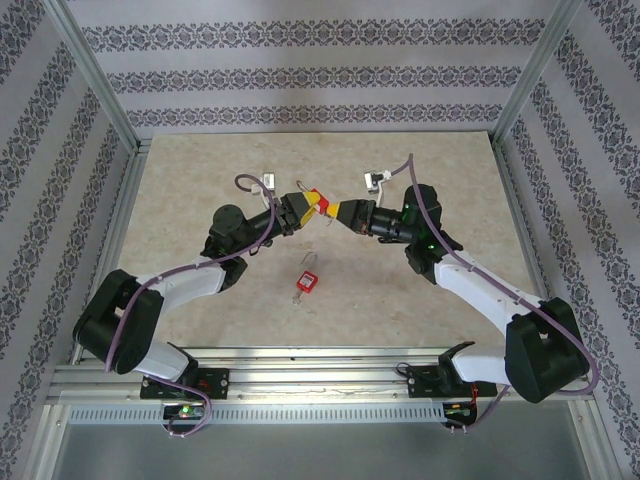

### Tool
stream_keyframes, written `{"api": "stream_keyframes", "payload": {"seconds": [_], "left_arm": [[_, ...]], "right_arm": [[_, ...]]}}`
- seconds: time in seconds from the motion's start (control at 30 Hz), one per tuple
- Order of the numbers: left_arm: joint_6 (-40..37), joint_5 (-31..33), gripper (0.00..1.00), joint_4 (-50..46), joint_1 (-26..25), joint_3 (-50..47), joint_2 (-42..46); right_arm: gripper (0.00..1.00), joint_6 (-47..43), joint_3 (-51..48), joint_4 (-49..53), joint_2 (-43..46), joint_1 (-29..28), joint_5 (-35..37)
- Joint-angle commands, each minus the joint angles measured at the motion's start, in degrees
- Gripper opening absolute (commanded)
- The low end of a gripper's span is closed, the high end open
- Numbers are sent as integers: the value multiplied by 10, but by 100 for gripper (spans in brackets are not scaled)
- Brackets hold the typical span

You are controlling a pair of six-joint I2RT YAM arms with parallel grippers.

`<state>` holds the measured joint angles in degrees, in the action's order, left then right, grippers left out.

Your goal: Unlock with the key

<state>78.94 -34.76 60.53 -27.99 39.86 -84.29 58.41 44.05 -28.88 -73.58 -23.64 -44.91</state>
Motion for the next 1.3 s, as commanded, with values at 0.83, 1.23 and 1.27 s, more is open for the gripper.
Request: {"api": "stream_keyframes", "payload": {"seconds": [0.83,1.23,1.27], "left_arm": [[-69,-10,0,66,19,83,17],[-110,-25,0,-149,17,98,50],[-110,-28,0,-161,15,101,49]], "right_arm": [[36,108,-9,11,22,72,40],[66,-189,10,232,134,27,82],[67,-221,15,251,138,12,100]]}}
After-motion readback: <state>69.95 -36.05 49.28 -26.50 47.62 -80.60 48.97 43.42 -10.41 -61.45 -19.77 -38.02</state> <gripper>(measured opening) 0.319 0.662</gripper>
